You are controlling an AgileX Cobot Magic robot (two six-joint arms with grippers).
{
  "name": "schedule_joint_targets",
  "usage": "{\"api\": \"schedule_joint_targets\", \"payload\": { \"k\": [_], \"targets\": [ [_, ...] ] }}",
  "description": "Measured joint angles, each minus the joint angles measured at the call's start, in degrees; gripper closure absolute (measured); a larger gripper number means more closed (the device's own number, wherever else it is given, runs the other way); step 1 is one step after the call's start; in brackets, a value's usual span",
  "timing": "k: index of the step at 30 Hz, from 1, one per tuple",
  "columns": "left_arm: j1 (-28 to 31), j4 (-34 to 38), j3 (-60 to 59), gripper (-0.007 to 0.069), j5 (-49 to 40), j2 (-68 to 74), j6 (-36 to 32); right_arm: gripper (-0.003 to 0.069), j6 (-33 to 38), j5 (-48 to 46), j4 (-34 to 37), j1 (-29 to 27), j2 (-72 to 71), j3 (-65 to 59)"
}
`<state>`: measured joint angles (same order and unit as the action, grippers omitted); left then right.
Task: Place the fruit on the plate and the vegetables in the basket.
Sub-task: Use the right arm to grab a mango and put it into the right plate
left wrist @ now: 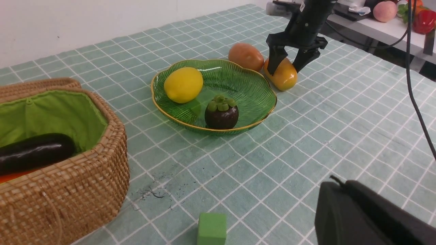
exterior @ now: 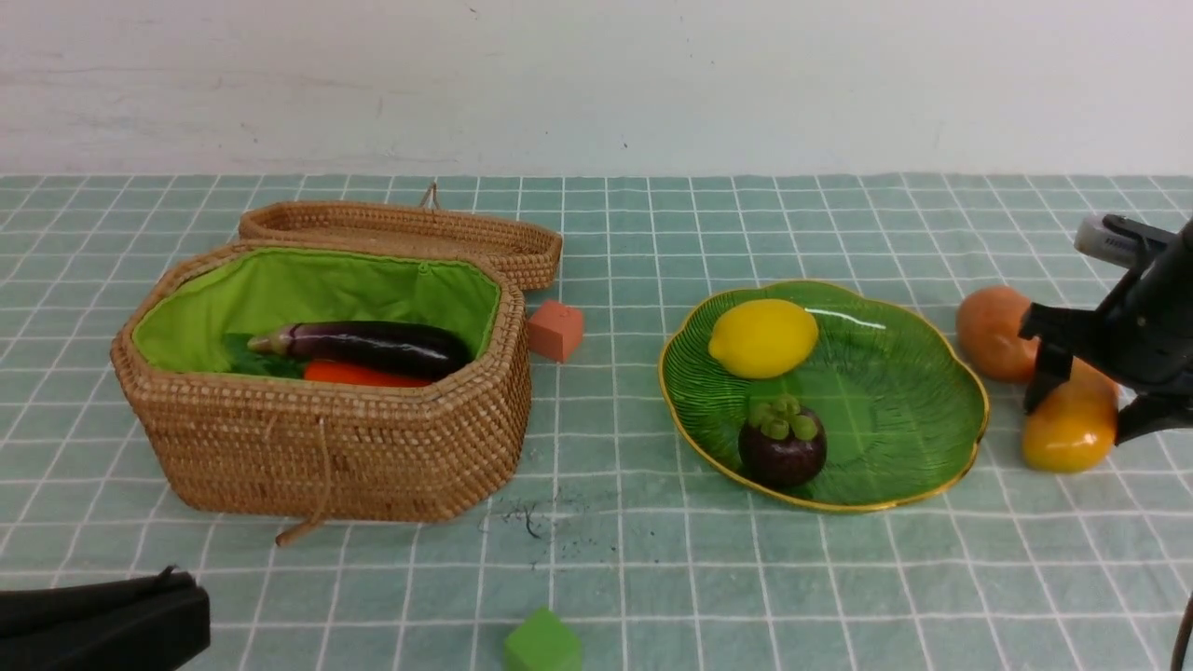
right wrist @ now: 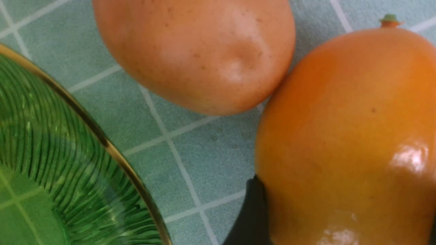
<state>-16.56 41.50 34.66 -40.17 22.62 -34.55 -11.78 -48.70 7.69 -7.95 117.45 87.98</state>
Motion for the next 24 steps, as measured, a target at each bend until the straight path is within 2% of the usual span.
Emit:
{"api": "schedule_joint_targets", "payload": {
  "k": [9,19,24],
  "targets": [
    [0.0,0.0,0.0,0.0633,-0.2,0.0,0.0,0.0075,1.7,0.1,0.7,0.0,2.1,0.7],
    [0.0,0.0,0.0,0.0633,-1.9,0.0,0.0,0.011,8.3,1.0,3.2,0.1,3.3,0.6],
    [0.0,0.0,0.0,0.0633,-1.3,0.0,0.0,0.011,10.2,-2.6,1.7,0.0,2.1,0.2]
  ]
}}
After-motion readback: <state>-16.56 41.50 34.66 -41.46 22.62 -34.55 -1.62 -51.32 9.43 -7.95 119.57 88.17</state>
